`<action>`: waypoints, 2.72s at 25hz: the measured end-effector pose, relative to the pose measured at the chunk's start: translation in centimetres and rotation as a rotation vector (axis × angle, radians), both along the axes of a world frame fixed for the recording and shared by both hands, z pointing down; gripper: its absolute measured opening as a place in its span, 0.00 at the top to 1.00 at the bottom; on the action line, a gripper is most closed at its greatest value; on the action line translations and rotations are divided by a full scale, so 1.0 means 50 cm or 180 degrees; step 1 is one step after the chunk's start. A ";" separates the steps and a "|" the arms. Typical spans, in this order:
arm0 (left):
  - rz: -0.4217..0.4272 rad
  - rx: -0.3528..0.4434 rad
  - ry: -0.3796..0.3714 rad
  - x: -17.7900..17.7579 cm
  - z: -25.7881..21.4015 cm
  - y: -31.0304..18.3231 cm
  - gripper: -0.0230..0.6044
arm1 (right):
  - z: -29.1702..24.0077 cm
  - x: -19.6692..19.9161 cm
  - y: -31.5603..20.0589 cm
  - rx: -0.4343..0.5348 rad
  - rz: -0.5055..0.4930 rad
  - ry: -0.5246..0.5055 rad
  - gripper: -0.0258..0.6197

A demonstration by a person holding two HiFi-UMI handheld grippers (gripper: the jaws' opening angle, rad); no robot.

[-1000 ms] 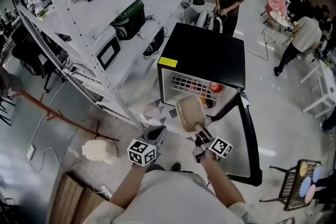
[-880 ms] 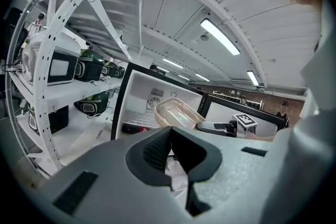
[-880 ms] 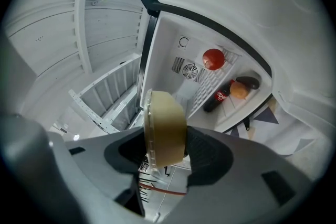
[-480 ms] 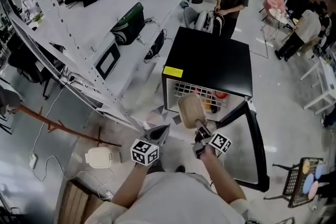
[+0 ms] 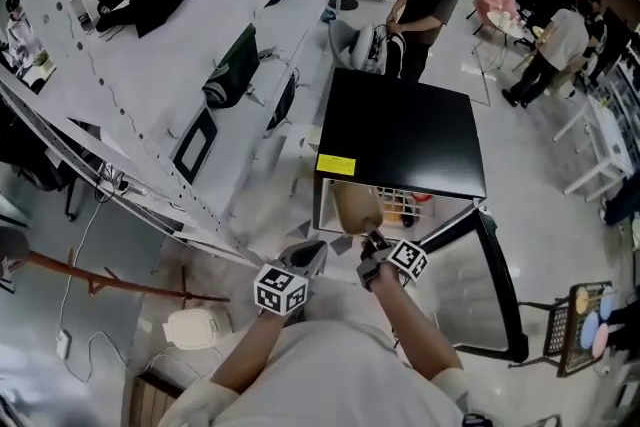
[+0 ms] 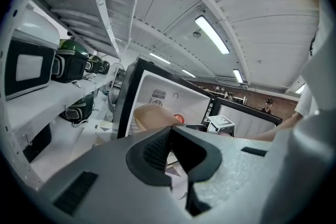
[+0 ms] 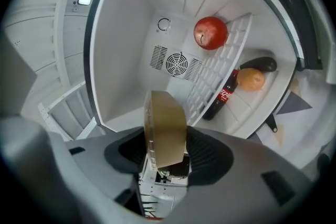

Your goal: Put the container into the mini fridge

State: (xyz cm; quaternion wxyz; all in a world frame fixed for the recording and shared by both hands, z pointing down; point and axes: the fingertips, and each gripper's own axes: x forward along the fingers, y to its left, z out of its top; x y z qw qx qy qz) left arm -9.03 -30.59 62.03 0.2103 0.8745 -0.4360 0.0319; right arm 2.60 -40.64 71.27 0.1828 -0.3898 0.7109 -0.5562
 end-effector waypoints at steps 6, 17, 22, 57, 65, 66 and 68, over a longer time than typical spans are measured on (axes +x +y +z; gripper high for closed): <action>0.0147 0.0045 -0.0001 -0.035 -0.002 -0.040 0.96 | 0.039 -0.023 -0.056 -0.0134 0.0256 -0.0016 0.61; 0.0354 0.0048 -0.0015 -0.076 0.002 -0.083 0.96 | 0.100 -0.039 -0.106 -0.0373 0.0587 -0.0165 0.61; 0.0418 0.0043 -0.0020 -0.084 0.003 -0.093 0.96 | 0.110 -0.051 -0.124 -0.0485 0.0692 -0.0440 0.60; 0.0720 -0.0105 0.0133 -0.084 0.044 -0.095 0.96 | 0.040 -0.078 -0.058 0.0222 0.0329 0.0922 0.49; 0.0652 -0.0153 0.0134 -0.105 0.061 -0.090 0.96 | 0.050 -0.134 -0.056 0.0698 -0.0327 0.2254 0.49; 0.0641 -0.0161 0.0135 -0.108 0.063 -0.089 0.96 | 0.052 -0.139 -0.057 0.0742 -0.0386 0.2362 0.49; 0.0626 -0.0175 0.0140 -0.113 0.068 -0.089 0.96 | 0.055 -0.149 -0.059 0.0816 -0.0490 0.2500 0.49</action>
